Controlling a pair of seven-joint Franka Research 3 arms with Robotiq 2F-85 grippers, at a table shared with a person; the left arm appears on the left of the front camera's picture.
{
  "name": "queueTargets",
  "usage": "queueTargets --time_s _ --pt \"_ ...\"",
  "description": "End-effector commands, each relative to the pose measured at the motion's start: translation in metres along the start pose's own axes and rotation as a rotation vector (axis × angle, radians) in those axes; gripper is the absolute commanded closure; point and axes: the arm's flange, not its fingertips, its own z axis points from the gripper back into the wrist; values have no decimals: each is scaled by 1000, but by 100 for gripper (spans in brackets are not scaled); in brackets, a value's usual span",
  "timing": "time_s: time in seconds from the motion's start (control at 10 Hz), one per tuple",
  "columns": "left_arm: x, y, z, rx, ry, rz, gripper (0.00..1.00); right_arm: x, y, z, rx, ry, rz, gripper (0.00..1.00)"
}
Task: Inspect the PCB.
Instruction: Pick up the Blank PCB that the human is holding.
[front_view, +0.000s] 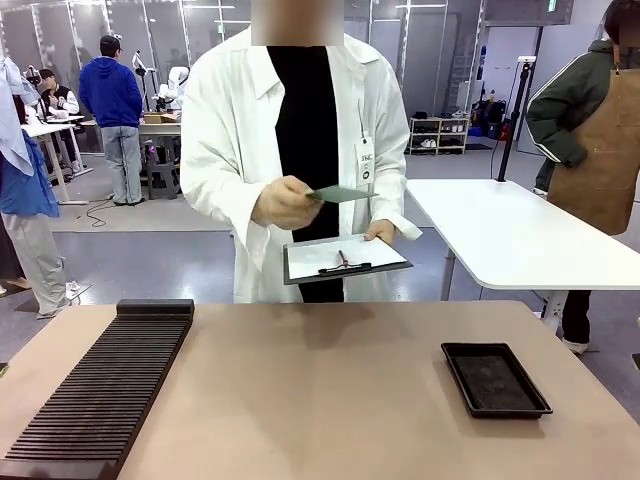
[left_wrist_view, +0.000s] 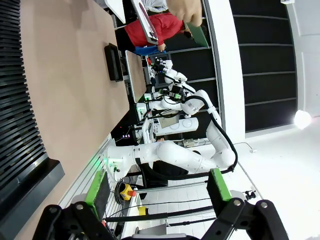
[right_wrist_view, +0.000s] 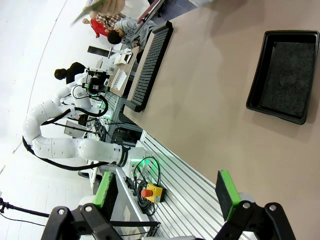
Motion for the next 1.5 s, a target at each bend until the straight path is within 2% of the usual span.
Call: queueTargets --time_s 0.0,0.8,0.9,1.0,1.2,1.3,1.4 --pt "-3 -5 1 7 7 8 0 0 1 1 10 -5 13 0" --pt "-3 -5 1 7 7 8 0 0 0 0 0 0 0 0" --pt "-3 -5 1 7 7 8 0 8 14 10 27 29 28 0" --pt "-3 -5 1 7 7 8 0 15 29 -3 74 34 3 0" --pt "-3 -5 1 7 7 8 0 27 41 -38 100 50 -143 0" --pt "-3 -5 1 7 7 8 0 35 50 -52 142 21 -228 0" --pt "-3 -5 1 7 7 8 0 40 61 -70 172 43 -272 0"
